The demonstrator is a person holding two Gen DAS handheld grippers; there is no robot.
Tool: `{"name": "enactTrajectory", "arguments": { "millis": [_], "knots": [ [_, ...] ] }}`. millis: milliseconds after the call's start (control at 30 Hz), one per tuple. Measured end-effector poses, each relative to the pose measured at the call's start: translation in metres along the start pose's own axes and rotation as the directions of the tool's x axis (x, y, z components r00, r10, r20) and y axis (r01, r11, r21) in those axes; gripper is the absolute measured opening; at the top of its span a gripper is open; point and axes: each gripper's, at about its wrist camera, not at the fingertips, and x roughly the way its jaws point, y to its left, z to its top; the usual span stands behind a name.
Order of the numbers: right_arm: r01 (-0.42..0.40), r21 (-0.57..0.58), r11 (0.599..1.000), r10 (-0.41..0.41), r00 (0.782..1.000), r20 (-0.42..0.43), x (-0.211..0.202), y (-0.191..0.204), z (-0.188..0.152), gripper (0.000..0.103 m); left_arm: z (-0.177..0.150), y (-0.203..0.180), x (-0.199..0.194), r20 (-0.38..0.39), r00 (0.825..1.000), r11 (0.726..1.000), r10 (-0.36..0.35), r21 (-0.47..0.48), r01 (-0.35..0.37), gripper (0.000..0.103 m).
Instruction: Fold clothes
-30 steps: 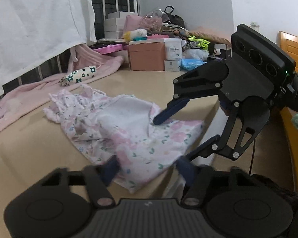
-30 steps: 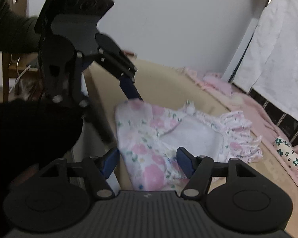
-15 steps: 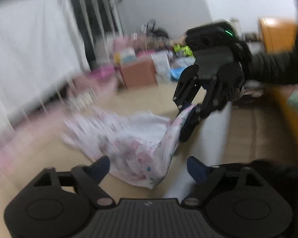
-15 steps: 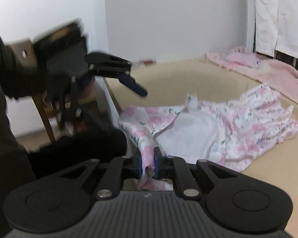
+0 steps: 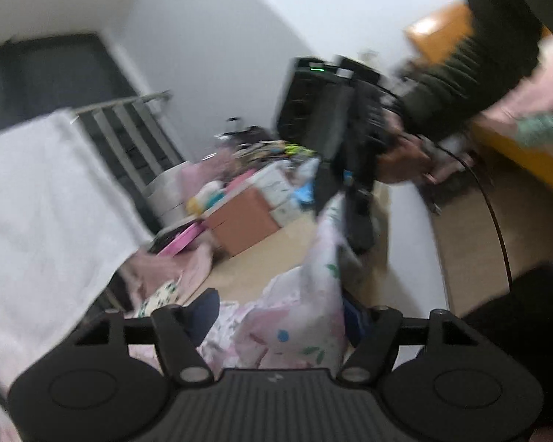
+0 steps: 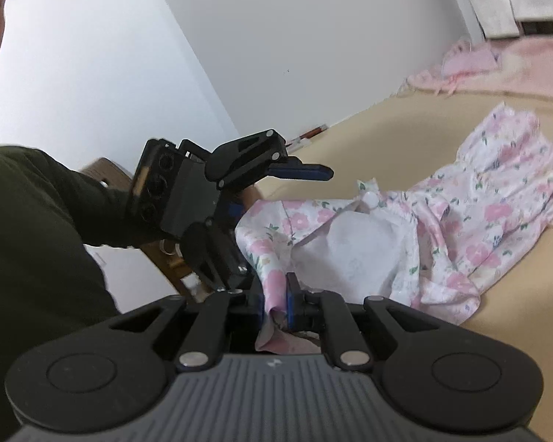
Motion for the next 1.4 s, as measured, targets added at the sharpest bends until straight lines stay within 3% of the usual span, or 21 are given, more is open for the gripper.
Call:
{"name": "enactTrajectory", "arguments": {
  "millis": [33, 100, 133, 200, 233, 267, 300, 400, 500, 567, 633, 667, 733, 800, 933, 1033, 1133, 1200, 1267, 1333, 1400],
  "knots": [
    [0.000, 0.005, 1.000, 0.000, 1.000, -0.004, 0.000, -0.002, 0.001, 0.010, 0.001, 0.003, 0.003, -0.022, 0.999, 0.999, -0.036, -0.019, 0.036, 0.034],
    [0.041, 0.003, 0.999, -0.041, 0.999, 0.008, -0.003, -0.003, 0.000, 0.011, 0.005, 0.016, 0.014, -0.116, 0.981, 0.979, -0.158, -0.148, 0.140, 0.015],
    [0.075, 0.002, 0.997, -0.075, 0.997, 0.024, -0.006, 0.000, -0.001, 0.015, 0.005, 0.023, 0.019, -0.145, 0.970, 0.962, -0.195, -0.220, 0.160, 0.013],
    [0.157, -0.018, 0.987, -0.154, 0.983, 0.095, -0.016, 0.007, -0.006, 0.038, 0.003, 0.039, 0.023, -0.161, 0.959, 0.917, -0.235, -0.363, 0.164, 0.012],
    [0.222, -0.054, 0.974, -0.212, 0.967, 0.142, -0.022, 0.015, -0.013, 0.070, 0.002, 0.047, 0.024, -0.160, 0.953, 0.886, -0.256, -0.433, 0.165, 0.011],
    [0.297, -0.099, 0.950, -0.275, 0.941, 0.196, -0.026, 0.025, -0.021, 0.090, 0.001, 0.055, 0.025, -0.157, 0.948, 0.850, -0.277, -0.501, 0.166, 0.010],
    [0.360, -0.153, 0.921, -0.320, 0.918, 0.233, -0.027, 0.034, -0.029, 0.092, 0.000, 0.063, 0.026, -0.153, 0.942, 0.808, -0.298, -0.565, 0.164, 0.010],
    [0.487, -0.272, 0.830, -0.415, 0.865, 0.282, -0.015, 0.053, -0.052, 0.091, -0.001, 0.082, 0.023, -0.128, 0.925, 0.710, -0.359, -0.680, 0.181, 0.010],
    [0.540, -0.339, 0.770, -0.443, 0.836, 0.325, 0.006, 0.055, -0.059, 0.074, 0.003, 0.097, 0.024, -0.108, 0.899, 0.624, -0.424, -0.755, 0.203, 0.010],
    [0.519, -0.366, 0.773, -0.410, 0.848, 0.336, 0.014, 0.051, -0.057, 0.049, 0.005, 0.103, 0.019, -0.094, 0.878, 0.578, -0.469, -0.785, 0.225, 0.010],
    [0.421, -0.300, 0.856, -0.340, 0.896, 0.286, 0.014, 0.035, -0.047, 0.029, 0.005, 0.108, 0.017, -0.072, 0.860, 0.524, -0.505, -0.817, 0.240, 0.010],
    [0.361, -0.254, 0.897, -0.297, 0.920, 0.257, 0.013, 0.026, -0.042, 0.029, 0.002, 0.114, 0.016, -0.063, 0.861, 0.489, -0.506, -0.842, 0.226, 0.010],
    [0.247, -0.084, 0.965, -0.224, 0.949, 0.223, 0.007, 0.000, -0.031, 0.027, -0.007, 0.126, 0.015, -0.042, 0.874, 0.414, -0.485, -0.891, 0.188, 0.011],
    [0.165, 0.066, 0.984, -0.176, 0.958, 0.225, 0.001, -0.024, -0.025, 0.024, -0.018, 0.138, 0.016, -0.027, 0.893, 0.357, -0.450, -0.922, 0.152, 0.018],
    [0.099, 0.262, 0.960, -0.159, 0.963, 0.219, -0.003, -0.053, -0.014, 0.020, -0.041, 0.147, 0.021, -0.086, 0.931, 0.263, -0.355, -0.965, 0.011, 0.028],
    [0.096, 0.359, 0.928, -0.196, 0.948, 0.251, -0.002, -0.064, -0.026, 0.018, -0.062, 0.153, 0.026, -0.098, 0.964, 0.086, -0.247, -0.993, -0.079, 0.029],
    [0.149, 0.417, 0.897, -0.283, 0.917, 0.282, -0.003, -0.063, -0.030, 0.017, -0.074, 0.156, 0.029, -0.111, 0.975, -0.008, -0.191, -0.993, -0.115, 0.034],
    [0.228, 0.418, 0.879, -0.369, 0.881, 0.295, -0.004, -0.054, -0.027, 0.019, -0.078, 0.153, 0.031, -0.175, 0.969, -0.006, -0.176, -0.984, -0.179, 0.040],
    [0.306, 0.421, 0.854, -0.452, 0.837, 0.308, -0.004, -0.044, -0.024, 0.034, -0.081, 0.150, 0.029, -0.235, 0.961, 0.009, -0.145, -0.972, -0.236, 0.043],
    [0.380, 0.425, 0.822, -0.529, 0.786, 0.321, -0.004, -0.035, -0.021, 0.044, -0.079, 0.147, 0.026, -0.273, 0.957, 0.029, -0.097, -0.962, -0.271, 0.043],
    [0.451, 0.429, 0.783, -0.601, 0.727, 0.332, -0.004, -0.025, -0.018, 0.044, -0.075, 0.147, 0.027, -0.281, 0.958, 0.041, -0.064, -0.959, -0.279, 0.042]
  ]
}}
